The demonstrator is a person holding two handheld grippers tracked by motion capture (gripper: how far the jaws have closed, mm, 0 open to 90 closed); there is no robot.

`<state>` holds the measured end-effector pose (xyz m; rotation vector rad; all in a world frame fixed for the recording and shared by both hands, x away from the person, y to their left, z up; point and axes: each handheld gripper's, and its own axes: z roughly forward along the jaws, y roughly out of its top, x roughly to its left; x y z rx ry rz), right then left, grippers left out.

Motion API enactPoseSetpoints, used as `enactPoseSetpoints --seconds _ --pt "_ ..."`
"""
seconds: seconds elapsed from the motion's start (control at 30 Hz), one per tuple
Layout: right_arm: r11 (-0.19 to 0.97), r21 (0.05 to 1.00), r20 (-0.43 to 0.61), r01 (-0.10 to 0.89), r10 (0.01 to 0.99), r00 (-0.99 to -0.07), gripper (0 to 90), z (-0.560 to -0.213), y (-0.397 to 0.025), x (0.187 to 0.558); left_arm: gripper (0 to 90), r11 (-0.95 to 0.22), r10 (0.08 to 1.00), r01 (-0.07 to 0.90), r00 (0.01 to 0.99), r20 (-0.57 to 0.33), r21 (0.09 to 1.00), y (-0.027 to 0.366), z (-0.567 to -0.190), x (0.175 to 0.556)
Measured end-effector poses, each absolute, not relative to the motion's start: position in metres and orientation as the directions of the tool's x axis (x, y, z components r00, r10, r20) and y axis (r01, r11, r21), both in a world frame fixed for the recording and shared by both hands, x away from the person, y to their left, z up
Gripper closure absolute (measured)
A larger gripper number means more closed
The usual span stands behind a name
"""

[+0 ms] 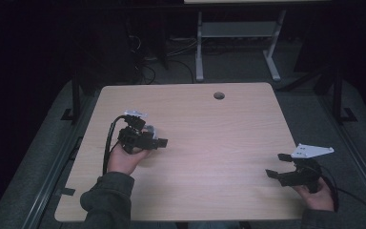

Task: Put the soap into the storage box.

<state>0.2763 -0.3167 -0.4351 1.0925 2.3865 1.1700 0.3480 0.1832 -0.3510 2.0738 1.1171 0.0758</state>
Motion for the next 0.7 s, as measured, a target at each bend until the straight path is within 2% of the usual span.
enactPoseSetpoints --seconds 0.7 --pt "0.394 0.758 0.085 0.520 0.730 -0.678 17.3 -0.437 -0.315 0.277 28.3 -0.350 0.689 0.664 0.660 -0.299 0.661 0.171 -0.359 0.337"
